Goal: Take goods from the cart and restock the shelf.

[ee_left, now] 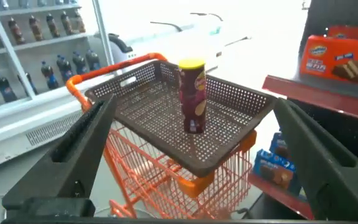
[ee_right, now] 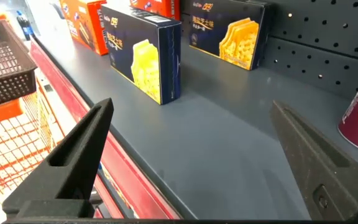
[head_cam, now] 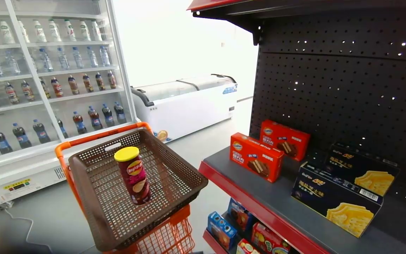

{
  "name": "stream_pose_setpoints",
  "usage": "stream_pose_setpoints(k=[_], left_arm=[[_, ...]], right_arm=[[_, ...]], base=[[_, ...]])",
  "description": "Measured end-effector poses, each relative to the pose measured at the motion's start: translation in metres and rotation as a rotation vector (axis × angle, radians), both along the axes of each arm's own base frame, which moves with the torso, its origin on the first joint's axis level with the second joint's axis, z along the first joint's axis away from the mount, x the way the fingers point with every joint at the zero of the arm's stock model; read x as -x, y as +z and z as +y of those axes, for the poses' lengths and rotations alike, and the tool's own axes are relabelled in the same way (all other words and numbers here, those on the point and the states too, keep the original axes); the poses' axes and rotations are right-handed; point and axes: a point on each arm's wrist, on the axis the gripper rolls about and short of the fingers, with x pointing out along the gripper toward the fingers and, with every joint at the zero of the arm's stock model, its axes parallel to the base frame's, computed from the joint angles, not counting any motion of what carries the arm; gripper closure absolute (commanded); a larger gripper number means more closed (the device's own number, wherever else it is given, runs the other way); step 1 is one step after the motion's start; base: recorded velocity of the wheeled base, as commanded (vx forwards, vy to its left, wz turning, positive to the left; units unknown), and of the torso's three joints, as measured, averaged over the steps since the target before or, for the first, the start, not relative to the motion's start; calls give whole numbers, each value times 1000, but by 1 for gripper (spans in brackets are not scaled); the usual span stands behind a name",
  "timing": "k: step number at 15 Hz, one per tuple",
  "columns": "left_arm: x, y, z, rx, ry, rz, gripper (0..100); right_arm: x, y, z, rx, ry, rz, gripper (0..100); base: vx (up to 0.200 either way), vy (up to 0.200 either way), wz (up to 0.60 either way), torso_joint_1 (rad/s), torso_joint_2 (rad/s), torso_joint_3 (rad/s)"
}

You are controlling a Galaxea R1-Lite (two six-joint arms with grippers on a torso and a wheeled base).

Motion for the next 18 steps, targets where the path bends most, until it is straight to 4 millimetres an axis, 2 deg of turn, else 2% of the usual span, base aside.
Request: stream_pose_setpoints(k=[2, 4, 7, 10, 12, 14, 18], left_arm=[[-14, 30, 0, -27, 10, 65, 0], [-40, 50, 0, -48, 41, 169, 0], [-86, 56, -1, -6, 60, 342, 0], [-138, 60, -4, 33, 41, 368, 0], [-176, 53, -6, 43, 36, 367, 0], [-209, 33, -3, 36, 20, 403, 0], [-254, -14, 8, 33, -100, 482, 0]], right_arm=[[0, 0, 0, 0, 0, 0, 0], [0, 0, 0, 0, 0, 0, 0], [0, 0, 0, 0, 0, 0, 0], [0, 0, 0, 0, 0, 0, 0], [0, 0, 0, 0, 0, 0, 0], [0, 0, 0, 0, -1, 0, 0], [0, 0, 0, 0, -1, 0, 0]], base=[[0, 0, 0, 0, 0, 0], [0, 0, 0, 0, 0, 0], [0, 0, 0, 0, 0, 0], [0, 0, 0, 0, 0, 0], [0, 0, 0, 0, 0, 0], [0, 0, 0, 0, 0, 0], [0, 0, 0, 0, 0, 0]])
